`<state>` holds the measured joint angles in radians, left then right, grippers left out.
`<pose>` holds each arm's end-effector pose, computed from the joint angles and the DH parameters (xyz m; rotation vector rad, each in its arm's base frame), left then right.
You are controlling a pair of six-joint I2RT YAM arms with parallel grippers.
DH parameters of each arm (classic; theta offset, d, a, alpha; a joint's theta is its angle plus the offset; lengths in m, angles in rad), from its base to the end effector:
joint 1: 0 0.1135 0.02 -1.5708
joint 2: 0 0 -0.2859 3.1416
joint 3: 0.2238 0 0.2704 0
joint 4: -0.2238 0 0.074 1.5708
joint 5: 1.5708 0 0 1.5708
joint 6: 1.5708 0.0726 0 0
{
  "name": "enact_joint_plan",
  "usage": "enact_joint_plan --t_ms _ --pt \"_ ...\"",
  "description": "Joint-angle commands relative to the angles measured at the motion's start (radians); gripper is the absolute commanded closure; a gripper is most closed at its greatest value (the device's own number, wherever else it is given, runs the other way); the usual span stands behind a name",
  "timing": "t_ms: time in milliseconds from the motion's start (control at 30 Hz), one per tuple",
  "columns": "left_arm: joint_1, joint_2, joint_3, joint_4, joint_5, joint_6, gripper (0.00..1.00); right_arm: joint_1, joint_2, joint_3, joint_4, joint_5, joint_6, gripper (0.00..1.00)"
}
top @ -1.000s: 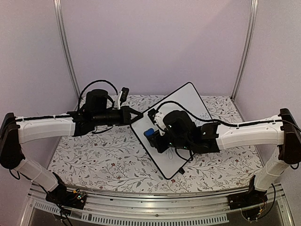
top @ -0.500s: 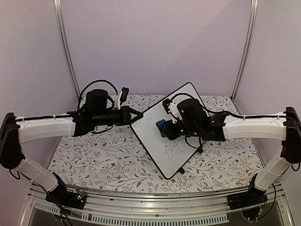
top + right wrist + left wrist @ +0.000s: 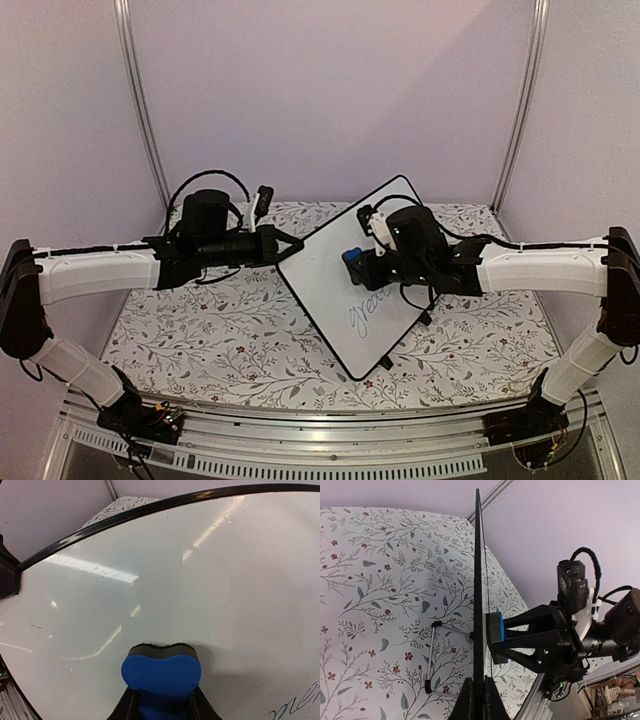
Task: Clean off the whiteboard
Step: Erase the whiteboard at the center of the board.
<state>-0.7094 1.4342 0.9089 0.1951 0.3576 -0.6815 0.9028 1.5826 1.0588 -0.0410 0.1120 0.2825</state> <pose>0.2669 -0.2626 0.2704 0.2972 2.0737 -1.2393 0.2573 0.3130 0.2412 -0.6029 2.1023 0.5701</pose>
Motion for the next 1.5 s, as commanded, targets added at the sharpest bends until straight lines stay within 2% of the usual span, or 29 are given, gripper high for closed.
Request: enact_joint_plan --t_ms 0,233,467,733,1033,1467 --pt "-0.045 -0.007 0.012 0.069 0.132 0.037 1.00 0.044 0.068 -0.033 0.008 -0.056 -0.028 0.85" --pt "-0.047 -0.006 0.010 0.070 0.138 0.033 1.00 0.126 0.080 -0.038 0.033 -0.057 -0.034 0.84" --pt "-0.047 -0.008 0.009 0.070 0.138 0.032 1.00 0.187 0.125 0.062 0.001 -0.026 -0.054 0.84" --pt "-0.047 -0.015 0.008 0.070 0.135 0.034 1.00 0.211 0.206 0.182 -0.066 0.012 -0.081 0.84" --pt "-0.047 -0.018 0.010 0.069 0.136 0.036 1.00 0.245 0.242 0.238 -0.101 0.027 -0.115 0.84" --pt "-0.047 -0.020 0.010 0.070 0.136 0.035 1.00 0.242 0.150 0.060 -0.108 0.090 -0.101 0.84"
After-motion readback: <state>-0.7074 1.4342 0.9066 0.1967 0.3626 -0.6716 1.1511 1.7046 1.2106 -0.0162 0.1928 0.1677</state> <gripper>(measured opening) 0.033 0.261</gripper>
